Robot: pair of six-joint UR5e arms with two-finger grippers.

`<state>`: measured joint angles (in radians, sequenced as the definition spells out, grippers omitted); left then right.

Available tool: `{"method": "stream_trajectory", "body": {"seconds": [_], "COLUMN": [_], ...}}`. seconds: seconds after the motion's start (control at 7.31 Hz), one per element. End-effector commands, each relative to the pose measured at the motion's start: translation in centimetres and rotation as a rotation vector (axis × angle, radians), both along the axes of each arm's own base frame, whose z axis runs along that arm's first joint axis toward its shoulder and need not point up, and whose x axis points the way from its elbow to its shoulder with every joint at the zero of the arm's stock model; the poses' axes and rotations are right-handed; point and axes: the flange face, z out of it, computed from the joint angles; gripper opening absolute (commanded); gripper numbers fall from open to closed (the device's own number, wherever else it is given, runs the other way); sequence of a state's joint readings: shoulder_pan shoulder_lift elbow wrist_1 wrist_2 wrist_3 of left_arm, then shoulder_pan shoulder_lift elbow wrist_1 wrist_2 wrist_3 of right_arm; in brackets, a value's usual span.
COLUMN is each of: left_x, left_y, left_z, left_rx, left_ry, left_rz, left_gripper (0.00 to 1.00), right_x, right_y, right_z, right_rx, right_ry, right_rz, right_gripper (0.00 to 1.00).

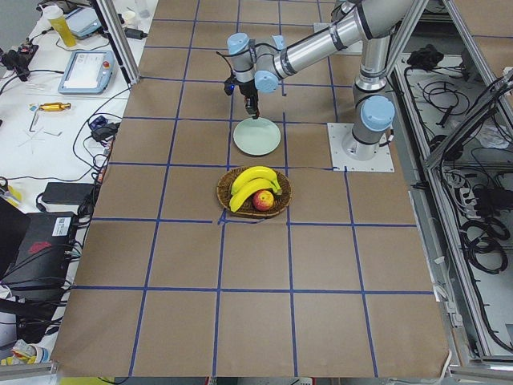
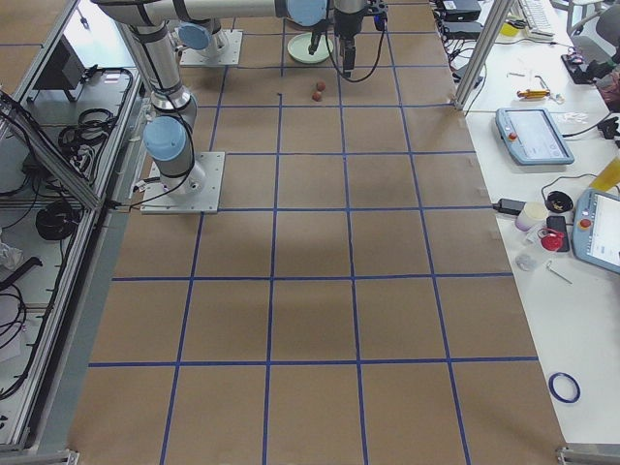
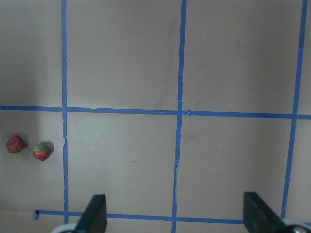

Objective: Collect all strawberries into plate
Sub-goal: 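Open the left gripper to drop the strawberry onto the plate, then grasp a second strawberry with the left gripper and carry it over the plate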

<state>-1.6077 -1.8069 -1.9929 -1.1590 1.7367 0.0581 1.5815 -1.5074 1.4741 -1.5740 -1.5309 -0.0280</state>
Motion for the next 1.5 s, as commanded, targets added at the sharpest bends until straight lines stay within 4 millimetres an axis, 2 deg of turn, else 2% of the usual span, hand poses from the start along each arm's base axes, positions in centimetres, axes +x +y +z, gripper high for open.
{"method": "stream_trajectory", "body": {"seconds": [0.0, 0.27, 0.41, 0.55, 0.68, 0.82, 0.96, 1.09, 1.23, 1.37], "left_x": [0.4, -0.6, -2.7, -5.9, -8.8, -10.5, -11.4, -12.4, -12.8, -12.6], "left_y": [0.1, -0.2, -1.0, -1.9, -1.9, -1.8, -2.5, -2.1, -1.8, -1.3], "left_z": [-0.3, 0.3, 0.2, 0.3, -0.5, -1.9, -3.3, -4.5, -4.8, -5.0], "left_rx": [0.008, -0.021, -0.059, -0.162, -0.197, -0.214, -0.256, -0.243, -0.231, -0.19], "left_ry": [0.005, 0.008, 0.048, 0.118, 0.179, 0.18, 0.196, 0.191, 0.186, 0.165], "left_rz": [0.015, 0.028, 0.169, 0.226, 0.197, 0.209, 0.213, 0.198, 0.192, 0.188], "left_gripper": [1.0, 1.0, 1.0, 1.0, 1.0, 1.0, 0.97, 0.9, 0.76, 0.28], "right_x": [0.0, 0.0, 0.0, 0.1, 0.1, 0.1, 0.1, 0.1, 0.1, 0.1], "right_y": [0.0, 0.0, 0.0, 0.0, 0.1, 0.1, 0.1, 0.1, 0.1, 0.0], "right_z": [-0.1, -0.1, -0.1, -0.1, 0.0, 0.0, 0.0, 0.0, 0.0, 0.1], "right_rx": [0.001, 0.001, 0.001, 0.003, 0.001, 0.003, 0.003, 0.003, 0.003, 0.0], "right_ry": [0.0, 0.0, 0.0, 0.0, 0.0, 0.0, 0.0, 0.0, 0.0, 0.0], "right_rz": [0.001, 0.001, 0.001, 0.003, 0.003, 0.003, 0.003, 0.004, 0.004, 0.004], "right_gripper": [1.0, 1.0, 1.0, 1.0, 1.0, 1.0, 1.0, 1.0, 1.0, 1.0]}}
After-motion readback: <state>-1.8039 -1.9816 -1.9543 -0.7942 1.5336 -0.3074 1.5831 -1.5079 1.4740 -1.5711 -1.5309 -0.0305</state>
